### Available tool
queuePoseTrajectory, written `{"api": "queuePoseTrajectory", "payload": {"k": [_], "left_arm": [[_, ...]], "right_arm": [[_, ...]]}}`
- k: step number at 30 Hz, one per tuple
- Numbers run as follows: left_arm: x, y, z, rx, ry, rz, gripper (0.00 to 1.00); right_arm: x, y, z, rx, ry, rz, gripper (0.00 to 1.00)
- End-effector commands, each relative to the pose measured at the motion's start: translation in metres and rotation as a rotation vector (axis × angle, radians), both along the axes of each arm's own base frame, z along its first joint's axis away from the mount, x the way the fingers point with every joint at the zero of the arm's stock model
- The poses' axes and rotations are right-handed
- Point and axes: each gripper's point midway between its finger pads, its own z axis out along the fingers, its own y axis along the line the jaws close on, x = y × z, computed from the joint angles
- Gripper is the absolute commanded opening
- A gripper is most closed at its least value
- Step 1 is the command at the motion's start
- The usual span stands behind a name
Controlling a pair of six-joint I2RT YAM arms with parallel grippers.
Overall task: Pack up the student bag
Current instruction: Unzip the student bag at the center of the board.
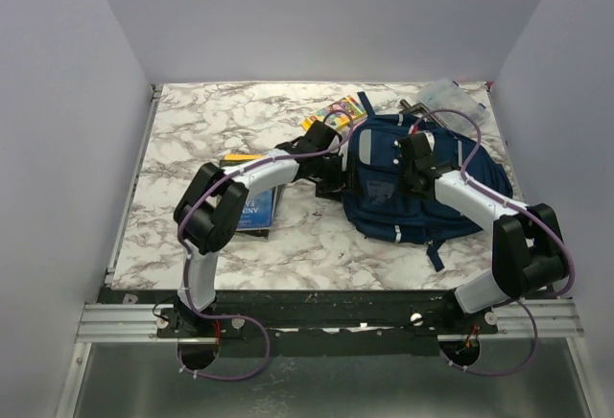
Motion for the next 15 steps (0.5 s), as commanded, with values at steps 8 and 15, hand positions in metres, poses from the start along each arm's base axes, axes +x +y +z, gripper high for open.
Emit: {"api": "queuePoseTrajectory", "payload": {"k": [8, 15], "left_arm": [[0.005, -0.047, 0.086, -0.167, -0.286, -0.063, 0.78], [0.026, -0.080, 0.052, -0.163, -0.154, 0.014, 0.68]], "right_arm": [[-0.017, 0.007, -0.002, 0.046, 0.088, 0.024, 0.01], [-0.032, 0.013, -0.007, 0.084, 0.161, 0.011, 0.01]]}}
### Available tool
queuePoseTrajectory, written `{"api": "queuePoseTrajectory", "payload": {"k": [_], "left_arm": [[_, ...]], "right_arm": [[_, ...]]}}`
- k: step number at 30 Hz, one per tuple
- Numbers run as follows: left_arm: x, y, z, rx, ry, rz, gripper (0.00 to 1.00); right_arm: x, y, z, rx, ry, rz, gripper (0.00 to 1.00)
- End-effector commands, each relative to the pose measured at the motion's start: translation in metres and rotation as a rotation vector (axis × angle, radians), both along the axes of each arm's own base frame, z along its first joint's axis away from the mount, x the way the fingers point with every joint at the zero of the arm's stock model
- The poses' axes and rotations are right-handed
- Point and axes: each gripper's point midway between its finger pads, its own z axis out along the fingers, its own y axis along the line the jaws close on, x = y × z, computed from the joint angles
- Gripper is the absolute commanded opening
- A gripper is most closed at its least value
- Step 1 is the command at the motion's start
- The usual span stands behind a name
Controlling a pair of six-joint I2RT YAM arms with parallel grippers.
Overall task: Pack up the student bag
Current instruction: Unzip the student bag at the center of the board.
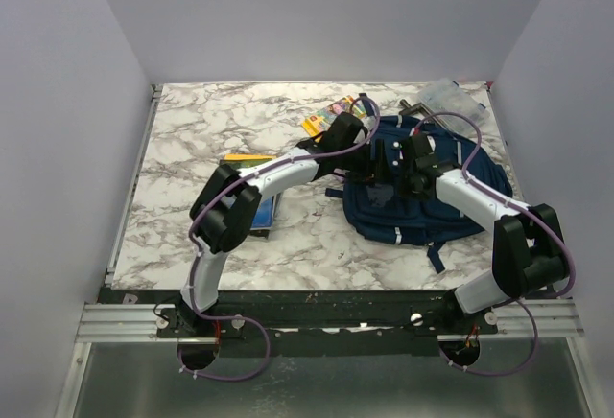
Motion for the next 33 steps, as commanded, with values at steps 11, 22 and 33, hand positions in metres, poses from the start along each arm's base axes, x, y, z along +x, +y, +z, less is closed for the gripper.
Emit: {"api": "queuePoseTrajectory", "payload": {"k": [11, 22, 33], "left_arm": [[0.022, -0.010, -0.083, 0.059, 0.286, 0.130, 0.64], [0.025, -0.013, -0.062, 0.024, 0.259, 0.114, 0.64], [0.009, 0.015, 0.049, -0.072, 0.084, 0.010, 0.82]], "right_arm": [[-0.088, -0.005, -0.003, 0.064, 0.305, -0.116, 0.01], [-0.145, -0.019, -0.010, 0.055, 0.440, -0.230, 0.01], [-0.068, 0.008, 0.068, 0.176, 0.076, -0.045, 0.42]]}}
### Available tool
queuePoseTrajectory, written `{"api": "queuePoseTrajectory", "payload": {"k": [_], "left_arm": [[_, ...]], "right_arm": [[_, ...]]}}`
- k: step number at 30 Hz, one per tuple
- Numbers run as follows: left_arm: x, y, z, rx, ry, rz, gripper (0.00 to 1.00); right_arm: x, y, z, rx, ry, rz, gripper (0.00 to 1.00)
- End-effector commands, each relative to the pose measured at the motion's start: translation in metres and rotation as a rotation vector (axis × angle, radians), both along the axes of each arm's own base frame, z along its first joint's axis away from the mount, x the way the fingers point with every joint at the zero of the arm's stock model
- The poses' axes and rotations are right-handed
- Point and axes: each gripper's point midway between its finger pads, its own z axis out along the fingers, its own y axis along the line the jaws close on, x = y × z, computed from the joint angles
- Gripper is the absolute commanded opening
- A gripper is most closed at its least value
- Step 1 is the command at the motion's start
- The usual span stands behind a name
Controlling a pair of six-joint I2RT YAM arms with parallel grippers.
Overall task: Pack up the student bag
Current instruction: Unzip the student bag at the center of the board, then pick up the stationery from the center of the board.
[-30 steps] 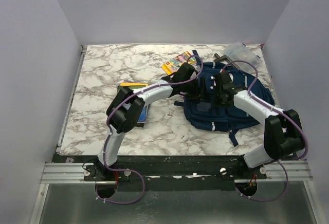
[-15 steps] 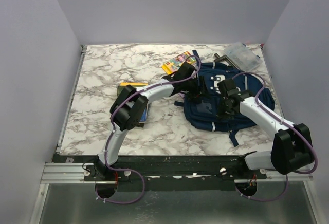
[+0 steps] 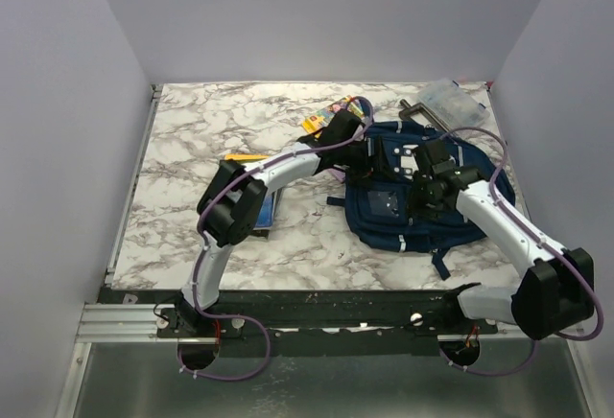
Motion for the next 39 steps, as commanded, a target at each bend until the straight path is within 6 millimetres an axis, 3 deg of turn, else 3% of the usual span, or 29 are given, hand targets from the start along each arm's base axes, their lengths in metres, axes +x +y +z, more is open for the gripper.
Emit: {"api": "queuePoseTrajectory", "payload": {"k": [1, 3, 5, 9, 14, 17, 19, 22, 28, 36, 39], "left_arm": [[-0.009, 0.036, 0.100, -0.072, -0.183, -0.048, 0.83], [-0.016, 0.062, 0.127, -0.069, -0.270, -0.044, 0.86], [-0.026, 0.093, 0.139, -0.039, -0.336, -0.027, 0.88], [-0.039, 0.163, 0.147, 0.028, -0.453, 0.065, 0.89], [-0.038, 0.239, 0.156, 0.191, -0.638, 0.208, 0.90], [-0.031, 0.274, 0.157, 0.326, -0.751, 0.319, 0.90], [-0.027, 0.291, 0.160, 0.363, -0.788, 0.392, 0.92], [-0.027, 0.310, 0.170, 0.388, -0.819, 0.470, 0.92], [-0.033, 0.324, 0.176, 0.419, -0.863, 0.508, 0.93], [-0.035, 0.324, 0.179, 0.405, -0.867, 0.511, 0.94], [-0.035, 0.323, 0.178, 0.401, -0.863, 0.508, 0.94]], "right_arm": [[0.031, 0.022, 0.043, 0.090, -0.200, 0.151, 0.45], [0.041, 0.046, 0.052, 0.193, -0.280, 0.259, 0.54], [0.050, 0.072, 0.061, 0.304, -0.368, 0.369, 0.60], [0.069, 0.109, 0.069, 0.434, -0.492, 0.505, 0.63], [0.098, 0.152, 0.062, 0.241, -0.525, 0.692, 0.65], [0.120, 0.172, 0.046, 0.069, -0.472, 0.753, 0.65], [0.138, 0.174, 0.034, -0.028, -0.420, 0.746, 0.65], [0.153, 0.186, 0.012, -0.084, -0.354, 0.816, 0.64], [0.168, 0.203, -0.027, -0.159, -0.260, 0.988, 0.63], [0.161, 0.207, -0.067, -0.159, -0.174, 1.052, 0.60], [0.156, 0.205, -0.078, -0.155, -0.160, 1.054, 0.54]]}}
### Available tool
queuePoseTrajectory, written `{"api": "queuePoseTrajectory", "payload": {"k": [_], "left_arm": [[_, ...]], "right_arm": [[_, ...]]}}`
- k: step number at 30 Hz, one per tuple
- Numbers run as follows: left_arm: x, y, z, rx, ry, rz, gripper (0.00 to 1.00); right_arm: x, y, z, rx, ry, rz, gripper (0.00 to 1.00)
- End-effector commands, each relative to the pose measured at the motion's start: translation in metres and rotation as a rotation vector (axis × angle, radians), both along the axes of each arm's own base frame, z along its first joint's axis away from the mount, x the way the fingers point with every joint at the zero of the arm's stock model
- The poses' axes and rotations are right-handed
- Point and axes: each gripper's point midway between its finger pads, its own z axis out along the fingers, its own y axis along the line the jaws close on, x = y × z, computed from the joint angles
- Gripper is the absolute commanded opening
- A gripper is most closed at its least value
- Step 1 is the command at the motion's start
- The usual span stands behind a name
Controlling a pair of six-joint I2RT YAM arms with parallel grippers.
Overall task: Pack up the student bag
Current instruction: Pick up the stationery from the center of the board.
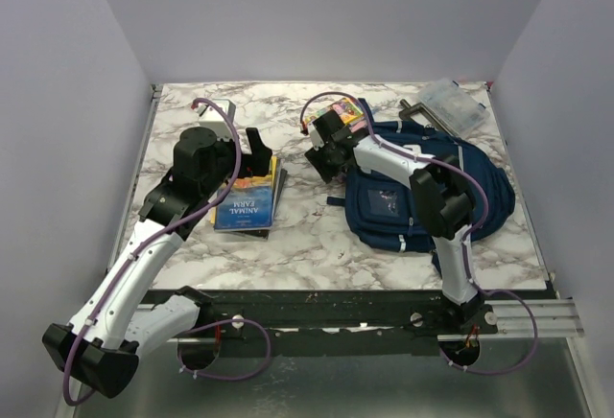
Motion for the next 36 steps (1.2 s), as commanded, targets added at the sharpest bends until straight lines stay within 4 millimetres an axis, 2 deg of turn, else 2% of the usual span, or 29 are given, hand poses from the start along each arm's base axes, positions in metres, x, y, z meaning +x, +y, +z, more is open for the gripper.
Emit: {"api": "queuePoseTrajectory", "payload": {"k": [1, 3, 5, 8, 12, 13, 16, 17, 23, 27, 31, 34, 36], "left_arm": [[0.001, 0.006, -0.002, 0.013, -0.007, 0.021, 0.94], [0.001, 0.005, -0.004, 0.012, 0.000, 0.022, 0.94], [0.003, 0.005, -0.006, 0.009, 0.007, 0.025, 0.94], [0.005, 0.005, -0.010, -0.001, 0.026, 0.026, 0.94], [0.011, 0.005, -0.018, -0.030, 0.062, 0.031, 0.95], [0.012, 0.005, -0.019, -0.036, 0.071, 0.030, 0.95], [0.015, 0.006, -0.024, -0.060, 0.097, 0.028, 0.95], [0.016, 0.007, -0.025, -0.065, 0.104, 0.031, 0.95], [0.021, 0.012, -0.030, -0.084, 0.127, 0.049, 0.95], [0.024, 0.012, -0.035, -0.101, 0.151, 0.045, 0.94], [0.027, 0.010, -0.041, -0.119, 0.181, 0.032, 0.94], [0.029, 0.006, -0.046, -0.143, 0.212, 0.016, 0.94], [0.031, 0.002, -0.051, -0.172, 0.244, -0.007, 0.94]], "right_arm": [[-0.016, -0.001, -0.026, -0.037, 0.064, 0.035, 0.49], [-0.021, 0.003, -0.028, -0.028, 0.061, 0.049, 0.39], [-0.027, 0.008, -0.025, -0.017, 0.030, 0.065, 0.32], [-0.036, 0.019, -0.016, 0.015, -0.023, 0.103, 0.28], [-0.040, 0.019, -0.004, 0.050, -0.066, 0.105, 0.26], [-0.040, 0.018, -0.003, 0.049, -0.071, 0.098, 0.28], [-0.036, 0.012, -0.001, 0.022, -0.071, 0.036, 0.46], [-0.034, 0.009, -0.001, 0.013, -0.074, 0.007, 0.50], [-0.032, 0.001, -0.005, 0.005, -0.101, -0.048, 0.57], [-0.032, 0.007, -0.017, -0.001, -0.075, -0.018, 0.58], [-0.034, 0.014, -0.025, 0.017, -0.043, -0.001, 0.51], [-0.037, 0.019, -0.017, 0.060, -0.050, 0.021, 0.43], [-0.039, 0.022, -0.007, 0.088, -0.065, 0.044, 0.33]]}}
